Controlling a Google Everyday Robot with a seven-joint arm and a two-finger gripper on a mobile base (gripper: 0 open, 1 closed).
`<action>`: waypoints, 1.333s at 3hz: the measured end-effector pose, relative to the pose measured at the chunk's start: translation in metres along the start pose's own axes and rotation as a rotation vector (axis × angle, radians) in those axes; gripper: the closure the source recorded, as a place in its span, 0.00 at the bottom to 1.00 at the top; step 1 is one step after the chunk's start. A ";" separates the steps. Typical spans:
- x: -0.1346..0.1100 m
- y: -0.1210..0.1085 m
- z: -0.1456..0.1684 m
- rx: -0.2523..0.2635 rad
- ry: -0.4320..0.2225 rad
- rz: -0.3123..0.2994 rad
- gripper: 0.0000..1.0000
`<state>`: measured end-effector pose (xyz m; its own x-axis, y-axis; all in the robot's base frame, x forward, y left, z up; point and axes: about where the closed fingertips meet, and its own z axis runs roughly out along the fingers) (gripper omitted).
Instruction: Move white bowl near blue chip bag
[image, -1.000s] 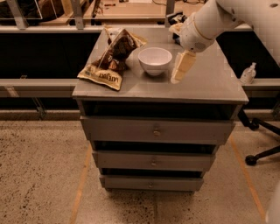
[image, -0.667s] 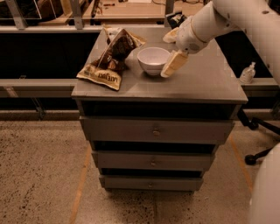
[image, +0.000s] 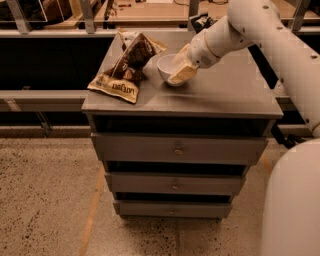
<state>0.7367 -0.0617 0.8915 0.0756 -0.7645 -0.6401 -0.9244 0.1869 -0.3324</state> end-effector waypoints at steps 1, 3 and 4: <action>-0.002 0.002 0.016 -0.030 -0.014 0.027 0.59; -0.004 -0.003 0.017 -0.011 0.005 0.034 1.00; 0.001 -0.028 -0.006 0.089 0.061 0.005 1.00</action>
Offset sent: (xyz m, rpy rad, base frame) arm 0.0076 0.0173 -0.0100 0.0244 0.0491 -0.0023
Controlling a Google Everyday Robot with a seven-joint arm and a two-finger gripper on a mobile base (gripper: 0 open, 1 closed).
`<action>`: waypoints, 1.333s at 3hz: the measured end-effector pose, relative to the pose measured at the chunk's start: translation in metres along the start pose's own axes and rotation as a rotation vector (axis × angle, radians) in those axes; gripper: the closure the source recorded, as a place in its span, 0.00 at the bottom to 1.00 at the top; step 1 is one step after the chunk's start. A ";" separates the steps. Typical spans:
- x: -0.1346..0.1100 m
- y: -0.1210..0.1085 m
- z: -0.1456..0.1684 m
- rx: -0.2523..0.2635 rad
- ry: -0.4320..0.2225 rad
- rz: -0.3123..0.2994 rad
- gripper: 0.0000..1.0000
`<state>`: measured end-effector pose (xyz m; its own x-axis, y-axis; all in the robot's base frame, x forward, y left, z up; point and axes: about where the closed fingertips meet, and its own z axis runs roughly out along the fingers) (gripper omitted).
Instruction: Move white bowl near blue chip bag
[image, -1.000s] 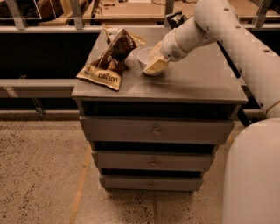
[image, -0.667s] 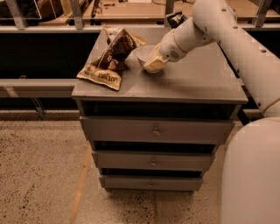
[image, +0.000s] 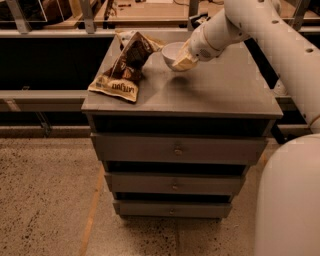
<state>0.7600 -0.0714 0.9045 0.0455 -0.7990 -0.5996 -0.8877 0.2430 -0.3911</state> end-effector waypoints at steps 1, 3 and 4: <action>0.011 -0.036 -0.023 0.141 0.071 -0.034 1.00; 0.034 -0.067 -0.038 0.273 0.108 0.021 1.00; 0.036 -0.070 -0.033 0.284 0.117 0.024 1.00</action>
Offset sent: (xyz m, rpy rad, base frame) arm 0.0558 -0.1121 0.0448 -0.0805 -0.2451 -0.3806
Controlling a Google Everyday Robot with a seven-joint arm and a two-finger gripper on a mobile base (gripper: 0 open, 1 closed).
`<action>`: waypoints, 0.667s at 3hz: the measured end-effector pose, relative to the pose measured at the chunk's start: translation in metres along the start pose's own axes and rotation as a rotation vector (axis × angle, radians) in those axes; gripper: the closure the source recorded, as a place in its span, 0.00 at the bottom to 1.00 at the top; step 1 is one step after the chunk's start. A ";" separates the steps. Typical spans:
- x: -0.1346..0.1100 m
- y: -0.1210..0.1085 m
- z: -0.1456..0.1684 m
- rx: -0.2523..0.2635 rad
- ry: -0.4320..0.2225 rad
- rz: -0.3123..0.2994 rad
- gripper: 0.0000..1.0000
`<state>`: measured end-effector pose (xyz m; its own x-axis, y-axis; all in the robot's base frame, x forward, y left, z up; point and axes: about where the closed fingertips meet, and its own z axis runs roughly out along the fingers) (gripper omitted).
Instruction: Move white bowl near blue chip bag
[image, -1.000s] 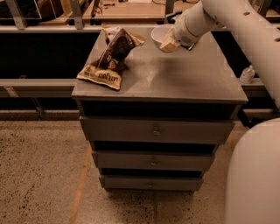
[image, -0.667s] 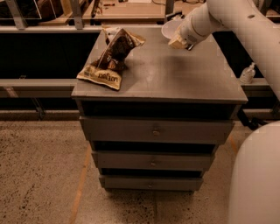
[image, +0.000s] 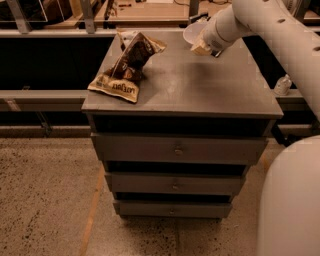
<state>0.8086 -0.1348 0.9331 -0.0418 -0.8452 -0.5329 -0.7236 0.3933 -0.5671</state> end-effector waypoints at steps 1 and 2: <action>0.011 -0.021 0.006 0.066 0.024 0.008 1.00; 0.018 -0.036 0.020 0.118 0.033 0.019 1.00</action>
Offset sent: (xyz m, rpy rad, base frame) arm 0.0604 -0.0333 0.0027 -0.0166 -0.1314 -0.1446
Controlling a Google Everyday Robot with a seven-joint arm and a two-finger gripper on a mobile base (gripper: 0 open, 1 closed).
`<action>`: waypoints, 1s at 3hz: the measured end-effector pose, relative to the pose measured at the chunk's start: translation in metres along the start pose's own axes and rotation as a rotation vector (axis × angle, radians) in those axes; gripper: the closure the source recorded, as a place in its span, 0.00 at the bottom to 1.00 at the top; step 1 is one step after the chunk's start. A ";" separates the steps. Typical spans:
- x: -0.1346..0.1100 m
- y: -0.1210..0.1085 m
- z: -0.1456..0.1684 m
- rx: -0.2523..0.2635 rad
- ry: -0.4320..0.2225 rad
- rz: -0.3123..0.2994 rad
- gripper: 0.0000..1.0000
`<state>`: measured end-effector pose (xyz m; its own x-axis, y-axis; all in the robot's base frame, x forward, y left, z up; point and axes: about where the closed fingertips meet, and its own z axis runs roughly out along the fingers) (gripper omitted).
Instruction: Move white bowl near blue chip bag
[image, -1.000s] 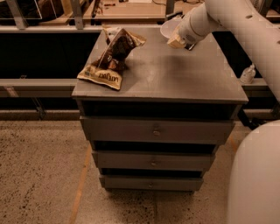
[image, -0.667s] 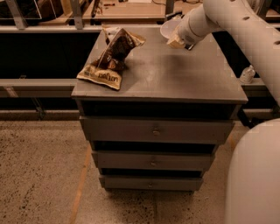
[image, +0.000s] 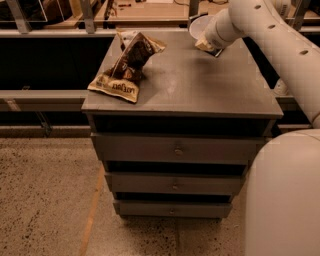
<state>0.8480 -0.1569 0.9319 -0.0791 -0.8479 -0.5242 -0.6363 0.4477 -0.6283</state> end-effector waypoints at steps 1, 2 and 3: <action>0.008 -0.007 0.017 0.010 -0.003 0.027 1.00; 0.025 -0.013 0.034 0.008 -0.021 0.088 0.98; 0.035 -0.015 0.042 0.004 -0.027 0.117 0.75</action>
Offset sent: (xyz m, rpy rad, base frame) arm 0.0487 -0.0331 -0.0262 0.1280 0.0057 -0.0622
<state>0.8872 -0.1813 0.8988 -0.1324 -0.7818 -0.6092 -0.6206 0.5447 -0.5641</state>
